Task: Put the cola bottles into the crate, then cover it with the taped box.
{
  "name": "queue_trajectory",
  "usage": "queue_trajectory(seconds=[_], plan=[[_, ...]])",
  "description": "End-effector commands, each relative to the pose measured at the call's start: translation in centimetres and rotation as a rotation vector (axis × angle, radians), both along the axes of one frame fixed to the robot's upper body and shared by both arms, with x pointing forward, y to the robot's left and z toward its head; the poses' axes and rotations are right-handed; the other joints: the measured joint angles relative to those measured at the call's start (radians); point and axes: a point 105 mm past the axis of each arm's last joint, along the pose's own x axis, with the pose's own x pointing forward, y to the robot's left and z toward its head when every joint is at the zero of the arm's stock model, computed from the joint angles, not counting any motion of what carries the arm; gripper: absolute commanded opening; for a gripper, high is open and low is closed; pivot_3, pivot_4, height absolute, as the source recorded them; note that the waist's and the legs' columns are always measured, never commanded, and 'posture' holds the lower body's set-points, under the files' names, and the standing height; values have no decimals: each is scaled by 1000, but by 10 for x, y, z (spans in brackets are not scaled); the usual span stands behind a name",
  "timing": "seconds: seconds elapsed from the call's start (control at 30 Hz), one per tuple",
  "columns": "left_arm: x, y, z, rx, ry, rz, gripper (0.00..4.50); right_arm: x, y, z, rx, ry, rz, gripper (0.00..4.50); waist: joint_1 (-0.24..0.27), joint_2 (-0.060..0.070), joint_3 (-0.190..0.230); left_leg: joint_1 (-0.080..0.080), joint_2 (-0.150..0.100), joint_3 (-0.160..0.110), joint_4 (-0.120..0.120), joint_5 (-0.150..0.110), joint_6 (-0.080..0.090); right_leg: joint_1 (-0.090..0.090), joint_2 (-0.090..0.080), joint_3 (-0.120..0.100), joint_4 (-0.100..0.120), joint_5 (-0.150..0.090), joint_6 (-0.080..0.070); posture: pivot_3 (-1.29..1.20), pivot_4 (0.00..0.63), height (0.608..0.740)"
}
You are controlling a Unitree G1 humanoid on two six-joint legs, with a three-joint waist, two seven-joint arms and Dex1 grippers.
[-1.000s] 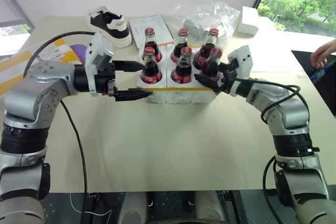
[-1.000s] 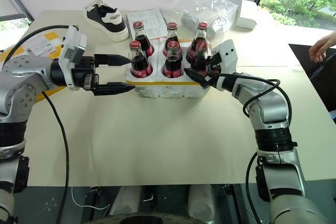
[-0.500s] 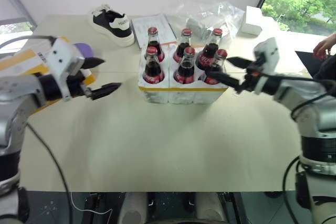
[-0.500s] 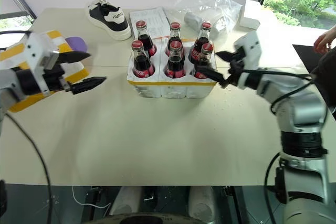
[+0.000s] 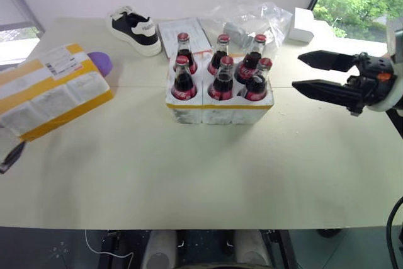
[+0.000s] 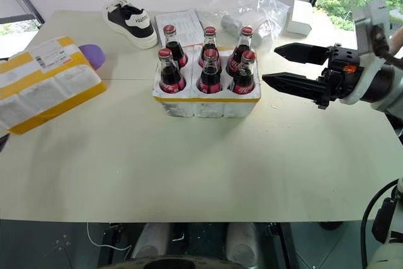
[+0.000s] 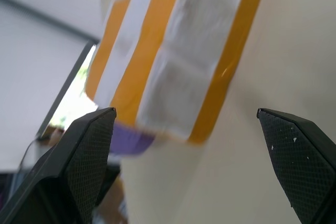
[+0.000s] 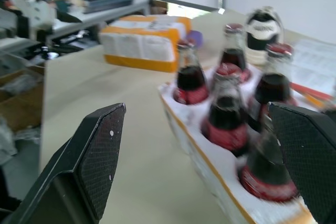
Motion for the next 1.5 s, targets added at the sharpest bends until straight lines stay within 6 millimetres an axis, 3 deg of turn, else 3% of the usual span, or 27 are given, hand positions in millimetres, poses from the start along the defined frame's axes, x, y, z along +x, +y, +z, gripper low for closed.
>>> queue_trajectory(seconds=[0.03, 0.17, 0.33, 0.5, 0.7, 0.93, 1.03, 1.17, 1.33, 1.5], plan=[[-10, 36, -1, 145, -16, 122, 4500, -4, 6, 10, 0, -60, 12, 4415, 0, 0, 0, 0, 0, 0, 0, -1, -1, 0, 0, 0, 0, 0, 0, 0, 150, 740], [0, 61, -12, 213, -29, 179, 4500, -3, 6, 13, 2, -80, -5, 4415, 3, 0, 0, -2, 0, 0, 0, -1, -1, -3, -1, 0, 1, 1, -1, 0, 150, 740], [29, 82, -26, 326, -22, 170, 4500, -4, 4, 19, 10, -95, -21, 4415, -2, -1, -1, -2, 0, 1, 0, -1, -1, -4, -2, 0, 1, 3, 2, 0, 150, 740], [58, 87, -38, 399, -14, 141, 4500, -6, 1, 23, -7, -106, -49, 4415, -4, -1, -1, -3, 0, 4, -1, 0, 1, -4, -2, 0, 3, 4, 2, 0, 150, 740], [76, 92, -50, 422, 25, 153, 4500, -11, -6, 28, -15, -112, -83, 4415, -5, -2, -1, -3, 1, 8, -2, 0, 2, -4, -1, 0, 3, 4, 2, 0, 150, 740], [93, 87, -49, 465, 24, 140, 4500, -12, -9, 24, -17, -105, -111, 4415, -3, -3, -2, -3, 1, 9, -2, 1, 2, -4, -1, 0, 4, 4, 2, 0, 150, 740], [97, 83, -48, 473, 17, 121, 3686, -10, -11, 23, -15, -101, -130, 4500, -3, -3, -2, -3, 1, 9, -2, 1, 2, -4, -1, 0, 4, 4, 2, 0, 150, 740], [98, 83, -47, 473, 17, 120, 1780, -8, -13, 23, -10, -98, -147, 4500, -3, -3, -2, -3, 1, 9, -2, 1, 2, -4, -1, 0, 4, 4, 2, 0, 150, 740], [103, 78, -43, 471, -6, 95, 1780, -5, -15, 21, -6, -96, -164, 4500, -3, -3, -2, -3, 1, 10, -1, 1, 2, -4, -1, 0, 4, 4, 2, 0, 150, 740], [109, 58, -40, 453, -67, -16, 1780, -3, -19, 17, -10, -89, -182, 4500, -3, -3, -2, -3, 1, 9, -1, 1, 2, -4, -2, 0, 4, 4, 2, 0, 150, 740]])
